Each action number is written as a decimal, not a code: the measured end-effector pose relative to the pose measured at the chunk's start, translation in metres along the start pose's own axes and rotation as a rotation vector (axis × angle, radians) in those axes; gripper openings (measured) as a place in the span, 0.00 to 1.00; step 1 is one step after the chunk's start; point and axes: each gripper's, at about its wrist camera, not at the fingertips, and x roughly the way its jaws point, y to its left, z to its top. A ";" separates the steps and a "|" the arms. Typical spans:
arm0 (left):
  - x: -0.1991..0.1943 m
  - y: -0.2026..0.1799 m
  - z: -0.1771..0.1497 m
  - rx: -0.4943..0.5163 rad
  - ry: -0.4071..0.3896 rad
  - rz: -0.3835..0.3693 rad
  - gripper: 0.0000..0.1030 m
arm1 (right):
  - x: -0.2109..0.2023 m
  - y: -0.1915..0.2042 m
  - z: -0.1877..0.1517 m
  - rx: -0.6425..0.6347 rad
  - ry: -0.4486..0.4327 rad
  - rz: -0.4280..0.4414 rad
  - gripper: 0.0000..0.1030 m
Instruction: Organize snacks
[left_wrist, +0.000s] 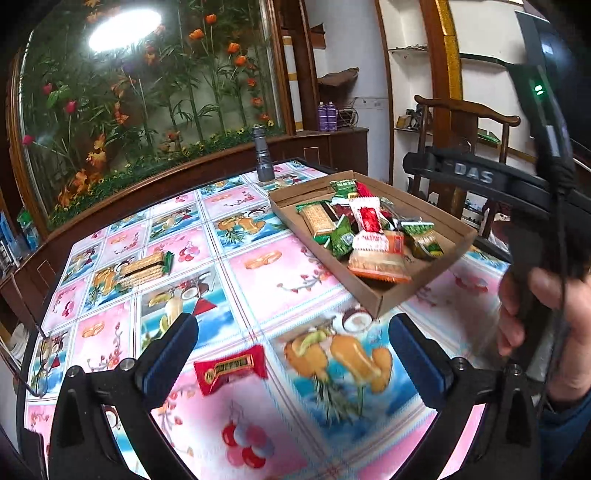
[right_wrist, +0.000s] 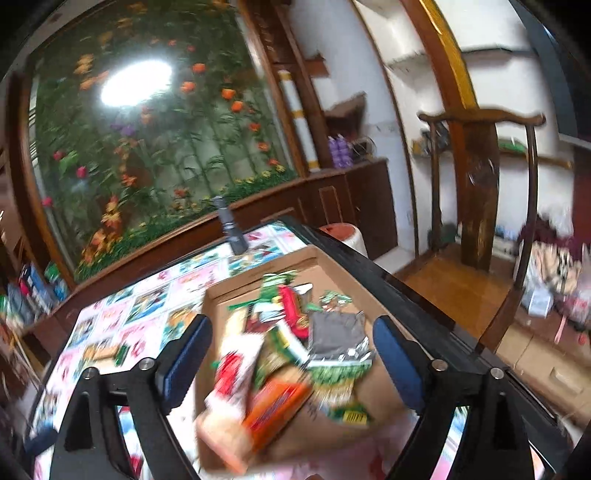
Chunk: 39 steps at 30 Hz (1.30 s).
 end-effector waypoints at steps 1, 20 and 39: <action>0.000 0.001 -0.002 -0.001 -0.003 0.008 1.00 | -0.006 0.001 -0.003 -0.008 -0.005 0.004 0.96; 0.027 0.014 -0.014 -0.025 0.114 0.173 1.00 | -0.028 0.005 -0.048 -0.050 0.067 -0.098 0.99; 0.029 0.019 -0.016 -0.052 0.157 0.127 0.99 | -0.028 0.012 -0.048 -0.072 0.069 -0.127 0.99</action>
